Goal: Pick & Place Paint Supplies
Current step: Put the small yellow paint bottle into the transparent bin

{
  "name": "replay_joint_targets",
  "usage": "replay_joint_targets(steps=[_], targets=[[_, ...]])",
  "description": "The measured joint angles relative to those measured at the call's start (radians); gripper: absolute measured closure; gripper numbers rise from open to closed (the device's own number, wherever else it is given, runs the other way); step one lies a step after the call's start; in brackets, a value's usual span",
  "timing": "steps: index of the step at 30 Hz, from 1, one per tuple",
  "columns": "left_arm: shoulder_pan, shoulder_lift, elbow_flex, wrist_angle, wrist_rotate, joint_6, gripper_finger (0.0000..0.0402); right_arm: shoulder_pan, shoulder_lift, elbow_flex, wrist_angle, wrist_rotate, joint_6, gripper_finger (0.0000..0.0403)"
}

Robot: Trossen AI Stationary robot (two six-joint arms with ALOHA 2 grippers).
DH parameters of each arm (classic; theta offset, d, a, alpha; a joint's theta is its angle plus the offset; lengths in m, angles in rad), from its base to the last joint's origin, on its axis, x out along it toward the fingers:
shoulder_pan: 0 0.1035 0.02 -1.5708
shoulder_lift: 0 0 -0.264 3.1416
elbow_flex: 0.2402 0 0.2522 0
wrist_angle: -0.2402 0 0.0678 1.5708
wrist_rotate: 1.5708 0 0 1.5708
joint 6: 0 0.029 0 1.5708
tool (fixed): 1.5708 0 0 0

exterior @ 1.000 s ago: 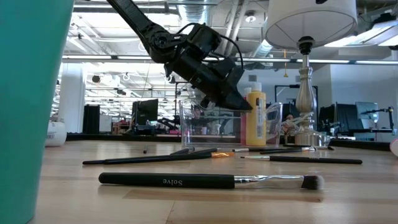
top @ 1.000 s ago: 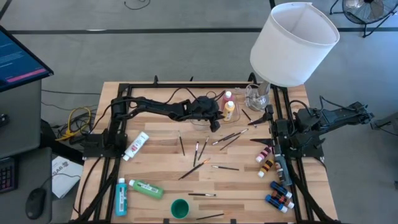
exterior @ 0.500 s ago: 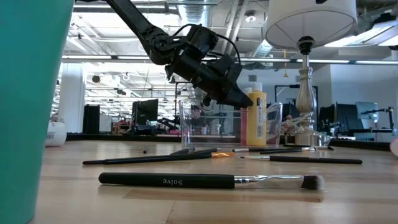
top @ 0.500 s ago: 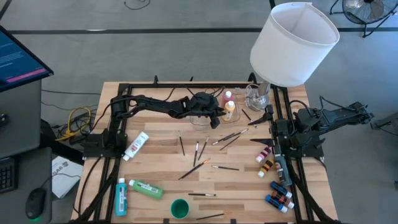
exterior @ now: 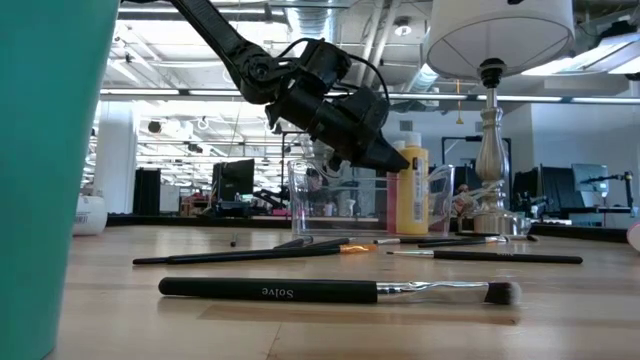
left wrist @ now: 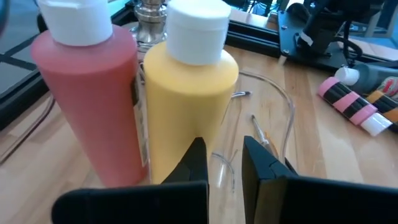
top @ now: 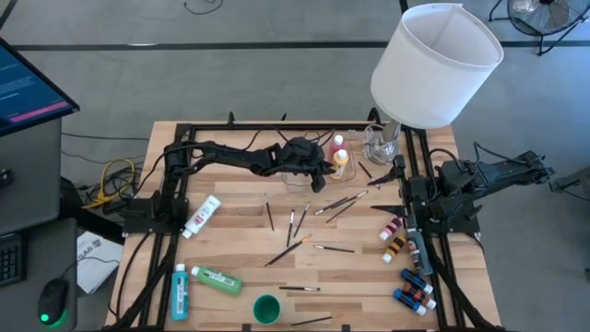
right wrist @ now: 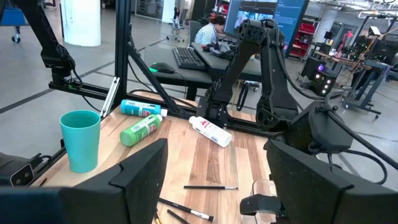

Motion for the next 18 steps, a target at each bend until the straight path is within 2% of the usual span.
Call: replay_joint_targets(steps=[13,18], targets=[[-0.006,0.062,0.001,0.028,-0.021,0.026,0.0401,0.0,0.0,0.0,0.0,0.0,0.0,0.0135],[-0.006,0.062,0.001,0.049,-0.068,0.045,0.0401,0.0,0.0,0.0,0.0,0.0,0.0,0.0135]])
